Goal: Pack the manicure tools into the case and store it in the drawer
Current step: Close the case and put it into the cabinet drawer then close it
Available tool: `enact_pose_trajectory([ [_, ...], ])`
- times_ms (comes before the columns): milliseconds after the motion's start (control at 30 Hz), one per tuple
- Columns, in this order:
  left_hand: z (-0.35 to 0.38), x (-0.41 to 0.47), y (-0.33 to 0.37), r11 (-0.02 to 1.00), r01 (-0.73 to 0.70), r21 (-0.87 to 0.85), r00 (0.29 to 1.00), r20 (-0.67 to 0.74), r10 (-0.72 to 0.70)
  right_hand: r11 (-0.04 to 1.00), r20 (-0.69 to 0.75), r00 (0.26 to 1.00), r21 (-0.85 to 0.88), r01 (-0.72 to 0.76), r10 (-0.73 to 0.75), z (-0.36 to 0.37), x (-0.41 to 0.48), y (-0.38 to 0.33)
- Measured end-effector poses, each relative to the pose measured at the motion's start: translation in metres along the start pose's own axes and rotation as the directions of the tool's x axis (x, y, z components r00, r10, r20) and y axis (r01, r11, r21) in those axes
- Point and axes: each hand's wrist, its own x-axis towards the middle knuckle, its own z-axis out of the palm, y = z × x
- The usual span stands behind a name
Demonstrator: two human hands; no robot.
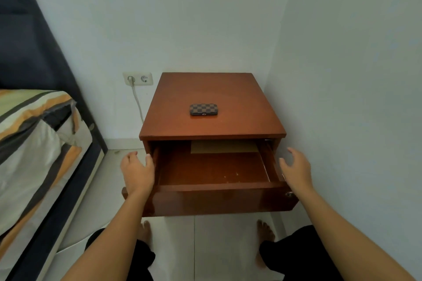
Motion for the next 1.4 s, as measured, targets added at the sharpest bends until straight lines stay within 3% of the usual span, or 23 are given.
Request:
enact_pose_trajectory([
  [133, 0.030, 0.041, 0.031, 0.969, -0.220, 0.117, 0.968, 0.150, 0.202, 0.973, 0.192, 0.964, -0.103, 0.208, -0.186, 0.021, 0.040, -0.035],
  [267, 0.058, 0.069, 0.057, 0.889, -0.371, 0.268, 0.909, 0.300, 0.290, 0.943, 0.310, 0.911, -0.107, 0.316, -0.271, 0.049, 0.078, -0.075],
  [433, 0.082, 0.092, 0.059, 0.812, -0.422, 0.403, 0.863, 0.452, 0.224, 0.906, 0.451, 0.845, -0.160, 0.393, -0.287, 0.091, 0.112, -0.119],
  [567, 0.093, 0.102, 0.056, 0.799, -0.449, 0.400, 0.828, 0.523, 0.203, 0.881, 0.524, 0.802, -0.185, 0.436, -0.287, 0.123, 0.134, -0.139],
  [933, 0.106, 0.106, 0.051, 0.747, -0.494, 0.446, 0.830, 0.496, 0.253, 0.748, 0.616, 0.699, -0.255, 0.613, -0.363, 0.192, 0.166, -0.172],
  [1033, 0.105, 0.107, 0.050, 0.743, -0.499, 0.445, 0.827, 0.499, 0.257, 0.759, 0.598, 0.714, -0.255, 0.599, -0.363, 0.202, 0.167, -0.173],
  [1267, 0.104, 0.107, 0.050, 0.739, -0.510, 0.440, 0.820, 0.507, 0.264, 0.784, 0.522, 0.737, -0.189, 0.592, -0.430, 0.176, 0.122, -0.150],
  [1400, 0.098, 0.108, 0.048, 0.742, -0.525, 0.416, 0.799, 0.542, 0.261, 0.753, 0.523, 0.690, -0.131, 0.645, -0.500, 0.148, 0.079, -0.129],
])
